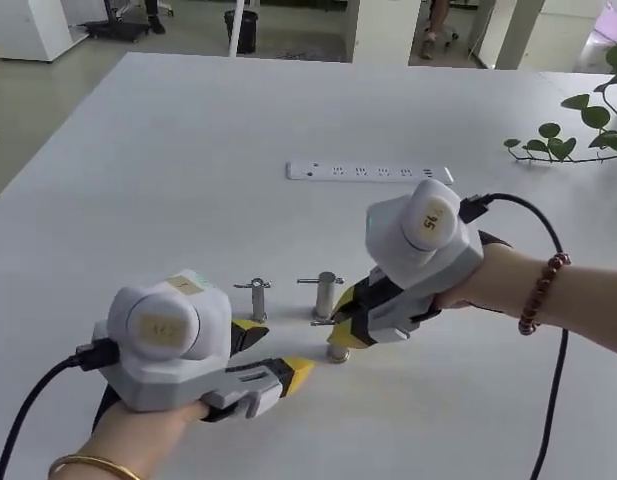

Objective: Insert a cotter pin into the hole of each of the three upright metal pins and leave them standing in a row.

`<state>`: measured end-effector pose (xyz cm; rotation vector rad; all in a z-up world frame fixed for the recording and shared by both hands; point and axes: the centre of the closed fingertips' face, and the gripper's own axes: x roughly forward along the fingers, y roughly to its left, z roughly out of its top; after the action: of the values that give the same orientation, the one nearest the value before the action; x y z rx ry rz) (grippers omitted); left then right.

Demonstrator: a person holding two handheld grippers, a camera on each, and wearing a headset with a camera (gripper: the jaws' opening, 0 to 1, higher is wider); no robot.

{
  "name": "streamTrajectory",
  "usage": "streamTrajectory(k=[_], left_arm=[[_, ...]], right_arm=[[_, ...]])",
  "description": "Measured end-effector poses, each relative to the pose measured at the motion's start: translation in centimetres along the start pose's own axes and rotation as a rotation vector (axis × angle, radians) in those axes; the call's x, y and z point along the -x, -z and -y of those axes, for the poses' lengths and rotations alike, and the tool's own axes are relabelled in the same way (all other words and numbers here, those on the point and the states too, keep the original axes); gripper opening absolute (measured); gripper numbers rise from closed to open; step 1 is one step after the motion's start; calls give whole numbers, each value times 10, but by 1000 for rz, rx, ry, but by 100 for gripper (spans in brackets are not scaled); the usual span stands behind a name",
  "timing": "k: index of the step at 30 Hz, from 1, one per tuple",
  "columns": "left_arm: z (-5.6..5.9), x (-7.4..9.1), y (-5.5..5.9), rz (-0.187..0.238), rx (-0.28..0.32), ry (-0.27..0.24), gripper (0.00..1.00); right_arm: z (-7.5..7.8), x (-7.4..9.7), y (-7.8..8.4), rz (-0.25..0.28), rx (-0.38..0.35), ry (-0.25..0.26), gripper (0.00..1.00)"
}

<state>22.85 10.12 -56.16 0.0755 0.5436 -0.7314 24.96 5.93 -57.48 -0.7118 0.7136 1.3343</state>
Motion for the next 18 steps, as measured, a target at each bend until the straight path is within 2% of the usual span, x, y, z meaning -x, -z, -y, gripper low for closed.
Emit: streamTrajectory(k=[7, 13, 18], left_arm=[[-4, 11, -4, 8, -24, -14, 37], [-10, 21, -13, 34, -20, -34, 39], [-15, 29, -15, 40, -26, -53, 42]], right_arm=[[6, 8, 7, -9, -3, 10, 8], [14, 14, 12, -10, -9, 29, 9], [21, 19, 19, -15, -17, 43, 9]])
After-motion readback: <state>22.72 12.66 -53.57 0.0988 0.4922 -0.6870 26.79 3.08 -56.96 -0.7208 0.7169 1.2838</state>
